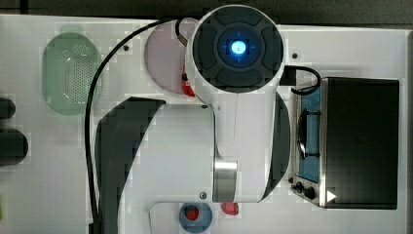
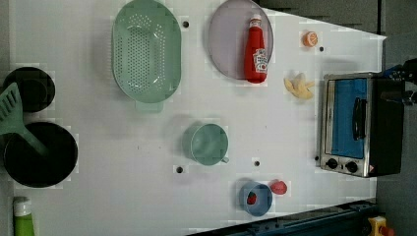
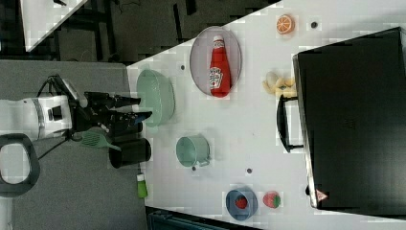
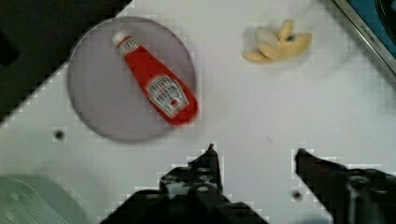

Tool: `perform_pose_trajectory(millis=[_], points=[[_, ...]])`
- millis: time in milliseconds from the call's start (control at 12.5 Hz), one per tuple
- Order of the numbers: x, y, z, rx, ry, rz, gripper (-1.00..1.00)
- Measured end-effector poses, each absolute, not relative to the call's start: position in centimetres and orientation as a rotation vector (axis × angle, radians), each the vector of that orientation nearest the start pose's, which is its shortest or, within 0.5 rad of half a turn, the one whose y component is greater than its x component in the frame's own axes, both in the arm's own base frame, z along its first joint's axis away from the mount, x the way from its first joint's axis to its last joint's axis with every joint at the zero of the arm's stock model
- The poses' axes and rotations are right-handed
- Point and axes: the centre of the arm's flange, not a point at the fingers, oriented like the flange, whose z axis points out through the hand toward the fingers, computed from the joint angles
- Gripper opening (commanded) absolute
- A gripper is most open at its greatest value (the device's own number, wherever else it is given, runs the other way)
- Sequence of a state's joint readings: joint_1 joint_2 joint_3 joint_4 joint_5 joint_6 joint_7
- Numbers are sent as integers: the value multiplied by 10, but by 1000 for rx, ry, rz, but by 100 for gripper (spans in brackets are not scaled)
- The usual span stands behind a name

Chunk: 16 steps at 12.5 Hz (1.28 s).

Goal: Pick ketchup from plate and place it on table.

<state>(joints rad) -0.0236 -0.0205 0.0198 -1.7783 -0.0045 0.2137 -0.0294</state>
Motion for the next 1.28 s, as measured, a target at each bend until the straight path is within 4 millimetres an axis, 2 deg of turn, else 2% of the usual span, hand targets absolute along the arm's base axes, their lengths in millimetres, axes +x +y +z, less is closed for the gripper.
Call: perform_pose_trajectory(millis=[160,240,320,560,720,880,1120,1280], points=[[514,0,550,-2947,1184,164,82],[496,-1,556,-2955,1195,200,100],[487,-4,570,-2948,1205,169,100],[489,-6,611,-2902,1198,3,100],[497,-3,612,-2908,1162,-38,100],[510,1,595,-2940,1085,-10,100],[538,2,548,-2997,923,58,100],[555,5,508,-3035,844,140,100]])
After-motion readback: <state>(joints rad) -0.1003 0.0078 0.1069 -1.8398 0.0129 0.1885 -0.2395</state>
